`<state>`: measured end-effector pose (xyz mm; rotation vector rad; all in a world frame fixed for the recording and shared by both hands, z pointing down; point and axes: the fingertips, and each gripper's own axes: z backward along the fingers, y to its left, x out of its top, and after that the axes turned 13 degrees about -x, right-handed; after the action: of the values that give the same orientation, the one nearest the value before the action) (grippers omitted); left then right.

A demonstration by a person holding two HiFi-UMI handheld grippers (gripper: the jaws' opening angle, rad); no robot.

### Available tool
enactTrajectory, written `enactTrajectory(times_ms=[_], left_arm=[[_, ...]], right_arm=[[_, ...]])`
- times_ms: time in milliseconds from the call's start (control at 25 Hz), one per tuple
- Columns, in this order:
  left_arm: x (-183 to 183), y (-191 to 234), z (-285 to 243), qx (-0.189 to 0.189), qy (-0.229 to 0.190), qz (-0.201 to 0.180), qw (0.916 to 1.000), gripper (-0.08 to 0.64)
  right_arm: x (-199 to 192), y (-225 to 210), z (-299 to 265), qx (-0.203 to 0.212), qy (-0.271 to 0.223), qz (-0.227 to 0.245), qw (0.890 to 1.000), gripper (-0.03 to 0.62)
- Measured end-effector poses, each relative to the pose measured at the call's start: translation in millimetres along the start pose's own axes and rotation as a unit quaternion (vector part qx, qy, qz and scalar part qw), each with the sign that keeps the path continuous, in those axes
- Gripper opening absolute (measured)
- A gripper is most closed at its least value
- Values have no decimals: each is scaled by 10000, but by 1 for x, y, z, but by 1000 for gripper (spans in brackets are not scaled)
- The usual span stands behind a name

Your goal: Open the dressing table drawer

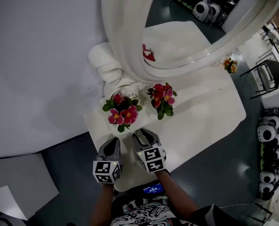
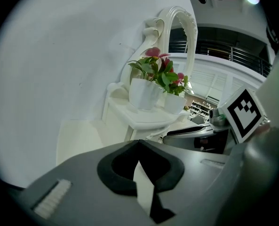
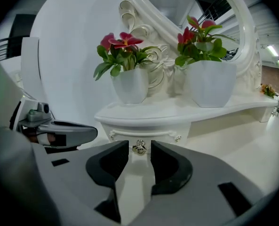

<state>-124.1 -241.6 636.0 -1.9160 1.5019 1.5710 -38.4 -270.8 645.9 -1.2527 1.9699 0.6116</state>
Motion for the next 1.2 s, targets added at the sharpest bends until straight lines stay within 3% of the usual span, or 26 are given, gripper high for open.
enactTrajectory(times_ms=[200,1200], left_arm=[[-1,1,0,7,-11,34,10000,2],[15,4,16,-100,-160,-3,9998,2]], right_arm=[[-7,3,-11,-23,119,198,9997,107],[-41,4,29,-216,579,351,9975,104]])
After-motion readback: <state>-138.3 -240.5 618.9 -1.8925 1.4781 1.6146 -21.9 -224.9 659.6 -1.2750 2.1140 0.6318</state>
